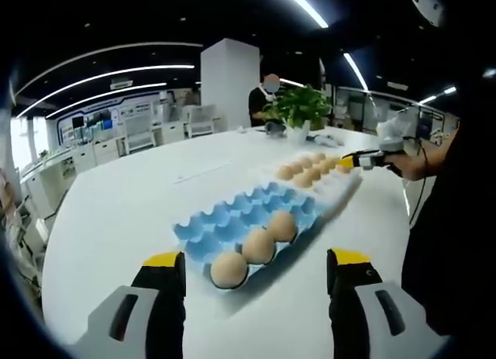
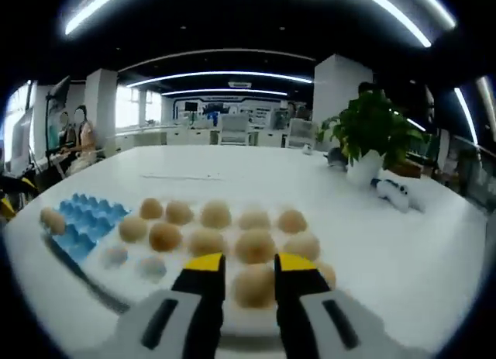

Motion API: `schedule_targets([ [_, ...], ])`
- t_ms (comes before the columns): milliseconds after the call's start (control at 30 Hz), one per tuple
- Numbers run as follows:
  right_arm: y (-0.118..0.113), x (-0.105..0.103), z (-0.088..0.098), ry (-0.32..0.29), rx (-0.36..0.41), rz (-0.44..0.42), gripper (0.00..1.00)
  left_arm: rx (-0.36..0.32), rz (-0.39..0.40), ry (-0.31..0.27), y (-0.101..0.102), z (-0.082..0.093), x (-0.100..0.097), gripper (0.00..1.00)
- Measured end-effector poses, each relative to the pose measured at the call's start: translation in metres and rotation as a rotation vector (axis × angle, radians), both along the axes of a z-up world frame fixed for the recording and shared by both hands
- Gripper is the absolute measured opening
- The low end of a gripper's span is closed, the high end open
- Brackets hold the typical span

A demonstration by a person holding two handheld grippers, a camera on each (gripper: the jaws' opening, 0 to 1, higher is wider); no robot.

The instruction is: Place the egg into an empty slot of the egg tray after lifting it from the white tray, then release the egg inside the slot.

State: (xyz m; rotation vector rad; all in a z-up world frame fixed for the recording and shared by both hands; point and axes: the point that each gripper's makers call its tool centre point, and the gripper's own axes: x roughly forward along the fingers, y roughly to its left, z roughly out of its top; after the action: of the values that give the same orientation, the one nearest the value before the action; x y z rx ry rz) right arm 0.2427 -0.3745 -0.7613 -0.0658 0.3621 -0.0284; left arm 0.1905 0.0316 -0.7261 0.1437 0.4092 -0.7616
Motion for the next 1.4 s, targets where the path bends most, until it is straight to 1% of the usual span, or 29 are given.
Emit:
schedule_targets([
  [67, 0.001, 0.000, -0.008, 0.029, 0.023, -0.002, 0.26, 0.000, 0.001, -0.002, 0.000, 0.001, 0.000, 0.74],
  [133, 0.000, 0.000, -0.011, 0.037, 0.023, -0.006, 0.26, 0.000, 0.002, -0.004, 0.001, 0.001, 0.000, 0.74],
  [200, -0.002, -0.001, -0.020, 0.064, 0.023, -0.003, 0.26, -0.002, 0.004, -0.003, 0.001, 0.002, 0.000, 0.74],
  [233, -0.003, 0.000, -0.018, 0.047, 0.037, -0.004, 0.26, -0.002, 0.004, -0.004, 0.001, 0.002, 0.000, 0.73],
  [267, -0.003, 0.000, -0.018, 0.051, 0.058, -0.006, 0.26, 0.001, 0.002, -0.004, 0.001, 0.002, 0.000, 0.73],
  [367, -0.002, -0.001, -0.017, 0.051, 0.056, 0.002, 0.25, -0.001, 0.004, -0.005, 0.002, 0.002, 0.000, 0.73],
  [500, -0.002, -0.001, -0.016, 0.066, 0.082, -0.011, 0.24, 0.000, -0.001, -0.002, 0.000, 0.001, -0.001, 0.73],
  [600, -0.004, -0.002, -0.008, 0.049, 0.094, -0.014, 0.24, 0.000, -0.001, -0.005, 0.001, 0.002, -0.001, 0.74],
  [733, 0.001, -0.001, 0.011, 0.001, 0.124, -0.005, 0.24, 0.001, 0.002, 0.000, 0.002, 0.000, -0.001, 0.73],
  [833, 0.016, 0.000, 0.018, -0.010, 0.145, 0.038, 0.24, 0.002, -0.001, 0.004, 0.001, -0.001, -0.001, 0.73],
  [967, 0.053, 0.002, 0.026, -0.023, 0.175, 0.130, 0.24, 0.002, -0.002, 0.006, 0.000, -0.002, -0.001, 0.73],
  [1000, 0.064, 0.002, 0.027, -0.021, 0.197, 0.152, 0.24, 0.002, -0.002, 0.007, 0.000, -0.002, -0.001, 0.73],
  [1100, 0.088, 0.002, 0.028, -0.022, 0.208, 0.208, 0.24, -0.002, 0.003, 0.001, 0.000, -0.001, 0.000, 0.74],
  [1167, 0.109, 0.001, 0.029, -0.015, 0.230, 0.265, 0.24, -0.002, 0.002, 0.005, -0.001, -0.002, -0.001, 0.74],
  [1200, 0.119, 0.002, 0.030, -0.017, 0.225, 0.284, 0.24, -0.002, 0.000, 0.007, -0.001, -0.002, -0.002, 0.73],
  [1267, 0.134, 0.001, 0.031, -0.012, 0.244, 0.329, 0.24, 0.000, -0.001, 0.008, -0.001, -0.002, -0.002, 0.73],
  [1300, 0.142, 0.001, 0.033, -0.017, 0.236, 0.346, 0.24, 0.002, -0.002, 0.009, -0.001, -0.003, -0.002, 0.73],
  [1333, 0.154, -0.001, 0.032, -0.007, 0.245, 0.383, 0.24, 0.002, -0.001, 0.009, -0.001, -0.002, -0.003, 0.73],
  [1367, 0.157, -0.001, 0.032, -0.004, 0.244, 0.392, 0.24, 0.001, 0.000, 0.008, -0.001, -0.002, -0.002, 0.73],
  [1400, 0.165, -0.002, 0.032, -0.004, 0.238, 0.408, 0.24, 0.002, 0.001, 0.007, -0.001, -0.002, -0.002, 0.73],
])
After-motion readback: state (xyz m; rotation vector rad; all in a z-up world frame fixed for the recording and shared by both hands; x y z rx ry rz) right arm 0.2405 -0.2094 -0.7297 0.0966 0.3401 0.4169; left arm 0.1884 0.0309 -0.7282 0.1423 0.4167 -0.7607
